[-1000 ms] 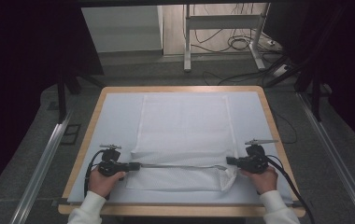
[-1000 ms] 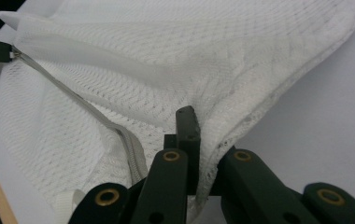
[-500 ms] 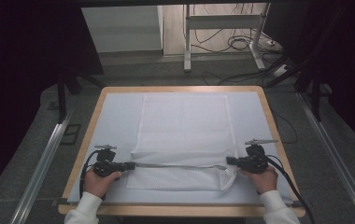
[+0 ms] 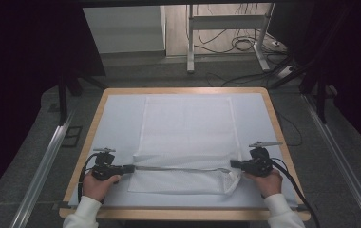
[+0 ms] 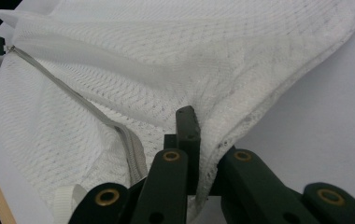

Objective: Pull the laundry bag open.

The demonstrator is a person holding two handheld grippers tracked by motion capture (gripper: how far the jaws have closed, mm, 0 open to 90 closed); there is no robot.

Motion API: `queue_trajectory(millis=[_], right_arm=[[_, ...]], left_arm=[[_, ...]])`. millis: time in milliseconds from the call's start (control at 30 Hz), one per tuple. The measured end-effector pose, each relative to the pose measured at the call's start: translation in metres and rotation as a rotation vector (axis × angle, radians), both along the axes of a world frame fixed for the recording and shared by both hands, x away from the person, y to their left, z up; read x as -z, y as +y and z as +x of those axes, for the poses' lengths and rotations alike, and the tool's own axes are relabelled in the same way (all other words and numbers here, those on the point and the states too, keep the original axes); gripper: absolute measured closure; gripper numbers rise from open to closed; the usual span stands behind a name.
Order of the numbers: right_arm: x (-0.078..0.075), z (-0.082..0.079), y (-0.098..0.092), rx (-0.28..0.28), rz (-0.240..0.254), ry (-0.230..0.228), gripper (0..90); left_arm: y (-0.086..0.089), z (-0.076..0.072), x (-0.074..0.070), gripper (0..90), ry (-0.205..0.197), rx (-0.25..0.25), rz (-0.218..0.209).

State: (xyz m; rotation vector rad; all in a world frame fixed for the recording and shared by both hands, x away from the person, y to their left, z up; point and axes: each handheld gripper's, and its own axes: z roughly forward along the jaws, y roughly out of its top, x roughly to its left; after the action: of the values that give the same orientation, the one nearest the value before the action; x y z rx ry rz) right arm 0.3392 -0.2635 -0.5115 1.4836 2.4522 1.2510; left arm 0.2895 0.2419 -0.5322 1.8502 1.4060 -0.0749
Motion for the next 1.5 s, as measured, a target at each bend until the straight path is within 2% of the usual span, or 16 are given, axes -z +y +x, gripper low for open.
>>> queue_trajectory(millis=[367,533,600,667,767,1100,1233,1433,1500], right_arm=[[0.0,0.0,0.0,-0.001,-0.002,0.001,88.3],[0.001,0.0,0.001,-0.004,-0.002,0.003,88.3],[0.001,0.0,0.001,-0.005,-0.002,0.004,88.3],[0.001,0.0,0.001,-0.004,-0.002,0.004,88.3],[0.0,0.0,0.002,-0.008,-0.006,0.002,88.3],[0.0,0.0,0.002,0.0,-0.004,0.0,87.6],[0.0,0.0,0.002,0.002,-0.023,-0.002,79.2],[-0.003,-0.002,0.0,0.022,-0.036,-0.026,54.4],[-0.004,-0.003,-0.002,0.029,-0.043,-0.033,48.3]], left_arm=[[-0.001,0.0,-0.001,86.4,-0.004,0.006,0.03],[0.0,0.0,-0.001,86.3,-0.002,0.002,0.023],[0.002,0.0,-0.001,86.4,-0.006,-0.003,0.035],[0.005,0.0,-0.002,86.3,-0.005,-0.007,0.014],[0.005,-0.002,-0.002,86.7,-0.01,-0.012,0.04],[-0.001,-0.003,0.0,86.3,-0.024,-0.003,0.043],[-0.003,-0.005,-0.006,80.7,-0.049,0.0,0.055],[-0.008,-0.008,-0.016,54.1,-0.136,-0.021,0.077],[-0.008,-0.01,-0.018,51.2,-0.152,-0.022,0.076]])
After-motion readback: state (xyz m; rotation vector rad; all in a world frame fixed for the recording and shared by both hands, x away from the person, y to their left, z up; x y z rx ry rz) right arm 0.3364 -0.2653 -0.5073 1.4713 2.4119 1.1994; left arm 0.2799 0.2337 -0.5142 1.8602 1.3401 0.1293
